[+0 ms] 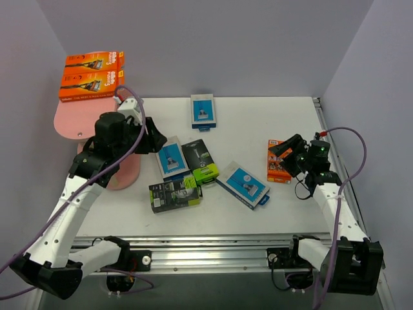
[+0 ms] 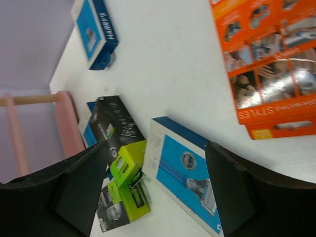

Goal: Place and organize the shaving razors onto the shelf
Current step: Place the shaving razor onto shelf, then grab a shaving razor with the right arm

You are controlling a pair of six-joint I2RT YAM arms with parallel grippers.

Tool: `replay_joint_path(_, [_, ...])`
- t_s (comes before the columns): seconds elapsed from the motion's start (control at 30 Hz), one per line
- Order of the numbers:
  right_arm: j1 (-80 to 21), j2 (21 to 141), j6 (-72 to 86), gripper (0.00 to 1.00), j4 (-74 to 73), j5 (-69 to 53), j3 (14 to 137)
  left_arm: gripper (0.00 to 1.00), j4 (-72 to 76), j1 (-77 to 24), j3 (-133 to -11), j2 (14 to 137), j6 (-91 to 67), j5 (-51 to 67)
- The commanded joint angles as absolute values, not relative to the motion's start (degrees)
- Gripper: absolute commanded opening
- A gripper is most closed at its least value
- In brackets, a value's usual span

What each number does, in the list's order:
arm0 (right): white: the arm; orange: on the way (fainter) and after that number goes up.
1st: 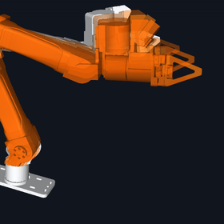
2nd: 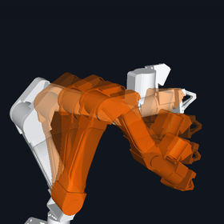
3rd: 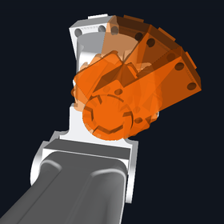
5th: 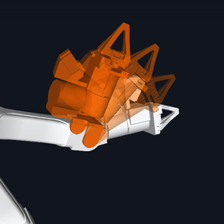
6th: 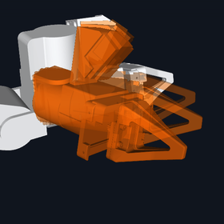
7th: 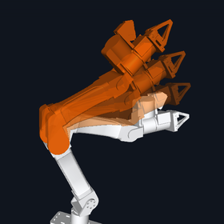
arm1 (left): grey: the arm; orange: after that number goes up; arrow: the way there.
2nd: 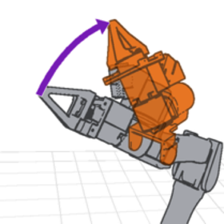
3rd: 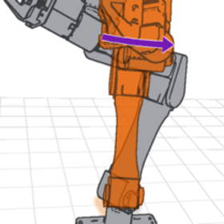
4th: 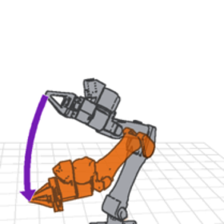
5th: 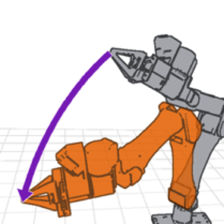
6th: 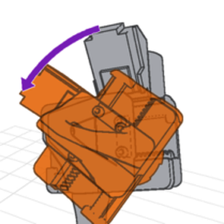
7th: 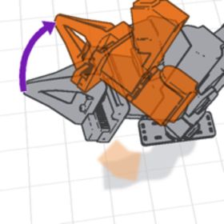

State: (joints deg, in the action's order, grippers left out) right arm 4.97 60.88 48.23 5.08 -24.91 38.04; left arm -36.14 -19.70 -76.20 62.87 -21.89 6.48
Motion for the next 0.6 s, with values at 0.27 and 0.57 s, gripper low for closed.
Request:
replay_joint_path(0.27, [6.15, 60.02, 43.34, 0.85, -5.18, -8.46, 38.05, 0.6, -25.77, -35.5, -76.9, 73.99, -25.57, 5.35])
replay_joint_path(0.57, [13.0, 72.14, 37.97, 0.85, -2.04, -6.94, 45.96, 0.6, -18.46, -41.65, -89.81, 99.64, -29.62, 11.59])
